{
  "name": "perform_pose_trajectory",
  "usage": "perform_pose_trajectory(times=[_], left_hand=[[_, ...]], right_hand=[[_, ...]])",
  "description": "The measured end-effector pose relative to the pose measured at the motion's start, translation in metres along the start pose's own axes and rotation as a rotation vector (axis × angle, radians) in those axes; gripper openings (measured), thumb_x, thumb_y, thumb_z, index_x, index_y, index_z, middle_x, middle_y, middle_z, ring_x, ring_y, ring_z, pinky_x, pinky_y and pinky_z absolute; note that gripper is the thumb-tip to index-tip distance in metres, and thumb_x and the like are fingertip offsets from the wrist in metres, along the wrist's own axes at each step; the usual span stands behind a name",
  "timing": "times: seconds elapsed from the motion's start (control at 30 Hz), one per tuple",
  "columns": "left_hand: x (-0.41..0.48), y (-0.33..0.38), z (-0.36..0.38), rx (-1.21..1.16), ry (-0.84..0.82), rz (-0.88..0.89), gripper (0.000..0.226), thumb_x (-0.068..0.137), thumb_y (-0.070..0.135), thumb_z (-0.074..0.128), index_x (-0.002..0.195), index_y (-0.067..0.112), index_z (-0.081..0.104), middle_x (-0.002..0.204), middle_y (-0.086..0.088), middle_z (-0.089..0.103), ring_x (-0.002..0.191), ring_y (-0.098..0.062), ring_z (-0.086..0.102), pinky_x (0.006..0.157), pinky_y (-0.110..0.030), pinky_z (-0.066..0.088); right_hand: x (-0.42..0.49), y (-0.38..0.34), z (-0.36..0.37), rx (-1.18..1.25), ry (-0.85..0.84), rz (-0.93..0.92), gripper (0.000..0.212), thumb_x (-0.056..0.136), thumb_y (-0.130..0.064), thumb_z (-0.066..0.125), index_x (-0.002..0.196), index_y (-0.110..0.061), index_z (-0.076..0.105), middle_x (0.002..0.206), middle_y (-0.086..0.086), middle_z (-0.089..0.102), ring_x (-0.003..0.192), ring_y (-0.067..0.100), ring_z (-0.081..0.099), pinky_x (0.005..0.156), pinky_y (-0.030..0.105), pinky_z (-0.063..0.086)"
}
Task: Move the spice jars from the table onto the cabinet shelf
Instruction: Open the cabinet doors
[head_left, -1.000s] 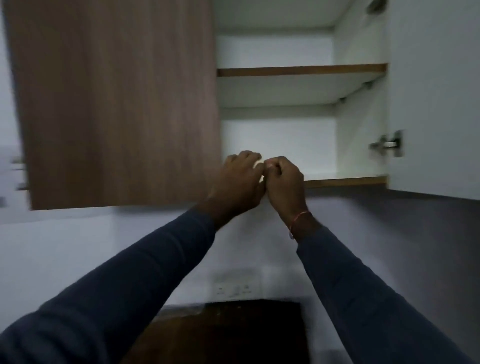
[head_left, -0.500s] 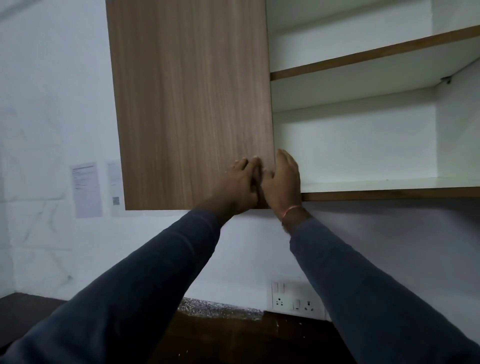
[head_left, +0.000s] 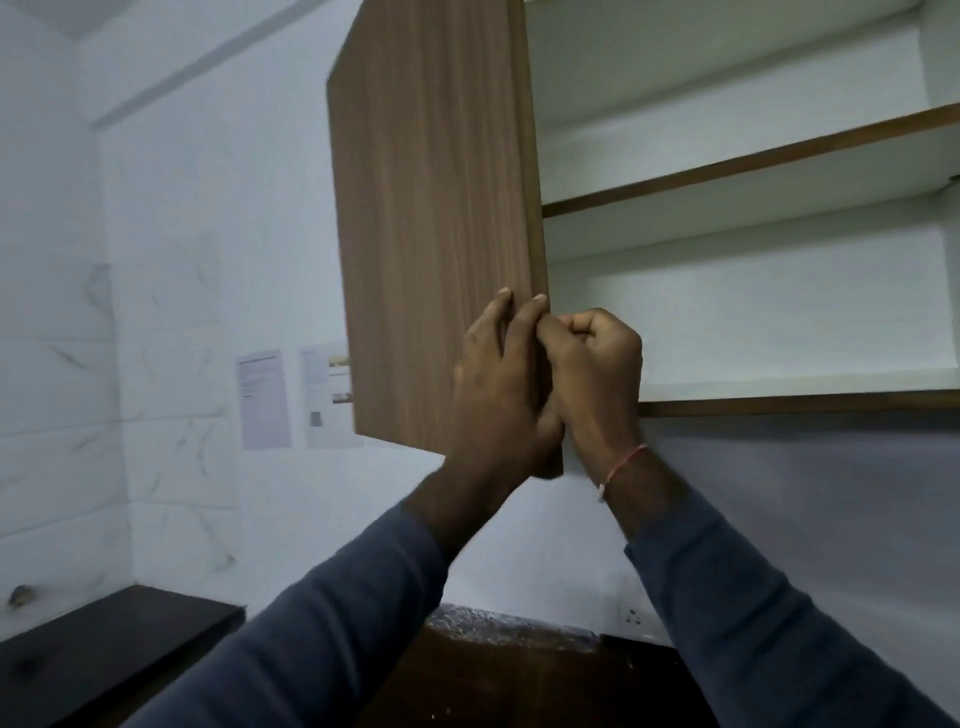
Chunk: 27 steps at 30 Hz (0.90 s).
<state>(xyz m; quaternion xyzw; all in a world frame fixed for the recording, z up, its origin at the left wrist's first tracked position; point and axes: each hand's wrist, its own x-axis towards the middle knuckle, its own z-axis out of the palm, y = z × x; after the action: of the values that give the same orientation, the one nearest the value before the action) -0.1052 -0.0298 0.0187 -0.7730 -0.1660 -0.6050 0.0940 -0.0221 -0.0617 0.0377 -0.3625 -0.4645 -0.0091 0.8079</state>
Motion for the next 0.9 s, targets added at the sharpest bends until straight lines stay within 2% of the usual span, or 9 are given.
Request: perform_pose_trajectory(times=[0.1,0.2,0.3,0.37,0.47,0.53,0.63,0.77,0.9], left_hand=[[-0.016,-0.008,-0.056,0.022,0.024,-0.006,0.084,0.079,0.033,0.073,0.149,0.02,0.027,0.157,-0.008,0.023,0.145,-0.021,0.021,0.113,-0.047,0.034],[-0.035,-0.019,-0.111,0.015,0.035,-0.016,0.082,0.083,0.028,0.07,0.15,0.025,0.023,0.151,0.0,0.037,0.138,-0.014,0.038,0.105,-0.039,0.045],[-0.049,-0.034,-0.161,0.032,0.071,-0.047,0.079,0.084,0.022,0.065,0.15,0.026,0.022,0.13,0.0,0.06,0.108,-0.009,0.062,0.088,-0.02,0.052],[-0.056,-0.048,-0.188,0.068,0.115,-0.077,0.077,0.082,0.015,0.063,0.149,0.025,0.025,0.113,0.001,0.067,0.091,-0.009,0.066,0.076,-0.012,0.05],[-0.068,-0.073,-0.23,0.116,0.185,-0.154,0.076,0.079,0.008,0.061,0.147,0.024,0.031,0.094,0.013,0.067,0.076,-0.004,0.066,0.068,-0.02,0.054],[-0.074,-0.093,-0.254,0.164,0.227,-0.231,0.076,0.079,0.004,0.061,0.146,0.028,0.033,0.083,0.008,0.065,0.069,-0.011,0.065,0.066,-0.033,0.056],[-0.078,-0.124,-0.286,0.173,0.256,-0.352,0.078,0.079,0.002,0.063,0.144,0.035,0.034,0.087,0.003,0.065,0.079,-0.023,0.067,0.073,-0.048,0.057],[-0.084,-0.163,-0.316,0.185,0.228,-0.448,0.076,0.078,0.021,0.056,0.147,0.037,0.03,0.091,0.029,0.059,0.086,-0.013,0.064,0.082,-0.038,0.055],[-0.083,-0.197,-0.33,0.205,0.27,-0.565,0.063,0.093,0.02,0.045,0.151,0.033,0.025,0.093,-0.001,0.064,0.084,-0.021,0.059,0.081,-0.033,0.049]], right_hand=[[-0.037,-0.024,0.035,0.098,-0.085,-0.068,0.019,0.08,-0.035,0.07,0.082,-0.017,0.065,0.071,-0.003,0.069,0.067,0.01,0.067,0.063,0.027,0.059],[-0.069,-0.042,0.075,0.262,-0.198,-0.065,0.017,0.085,-0.024,0.07,0.086,-0.01,0.06,0.073,0.0,0.066,0.066,0.009,0.066,0.059,0.021,0.055],[-0.093,-0.057,0.119,0.424,-0.333,-0.038,0.015,0.086,-0.012,0.068,0.08,-0.009,0.055,0.061,-0.006,0.059,0.054,0.001,0.059,0.053,0.016,0.049],[-0.104,-0.063,0.147,0.399,-0.383,-0.093,0.02,0.084,-0.013,0.068,0.072,-0.016,0.052,0.056,-0.01,0.055,0.051,0.001,0.054,0.052,0.018,0.047],[-0.125,-0.072,0.194,0.308,-0.445,-0.142,0.023,0.079,-0.02,0.068,0.065,-0.023,0.05,0.052,-0.012,0.054,0.049,0.005,0.051,0.052,0.027,0.046],[-0.138,-0.077,0.227,0.241,-0.48,-0.137,0.022,0.078,-0.024,0.069,0.065,-0.021,0.051,0.054,-0.008,0.057,0.052,0.012,0.056,0.055,0.033,0.051],[-0.156,-0.082,0.271,0.111,-0.487,-0.147,0.025,0.077,-0.03,0.069,0.063,-0.021,0.05,0.058,-0.007,0.06,0.061,0.017,0.062,0.06,0.035,0.053],[-0.18,-0.081,0.317,-0.044,-0.48,-0.213,0.008,0.082,-0.027,0.061,0.079,-0.023,0.054,0.08,-0.005,0.064,0.079,0.022,0.062,0.068,0.035,0.052],[-0.194,-0.07,0.348,-0.097,-0.63,-0.255,0.017,0.087,-0.015,0.059,0.105,-0.013,0.059,0.111,0.007,0.056,0.108,0.026,0.053,0.092,0.038,0.048]])
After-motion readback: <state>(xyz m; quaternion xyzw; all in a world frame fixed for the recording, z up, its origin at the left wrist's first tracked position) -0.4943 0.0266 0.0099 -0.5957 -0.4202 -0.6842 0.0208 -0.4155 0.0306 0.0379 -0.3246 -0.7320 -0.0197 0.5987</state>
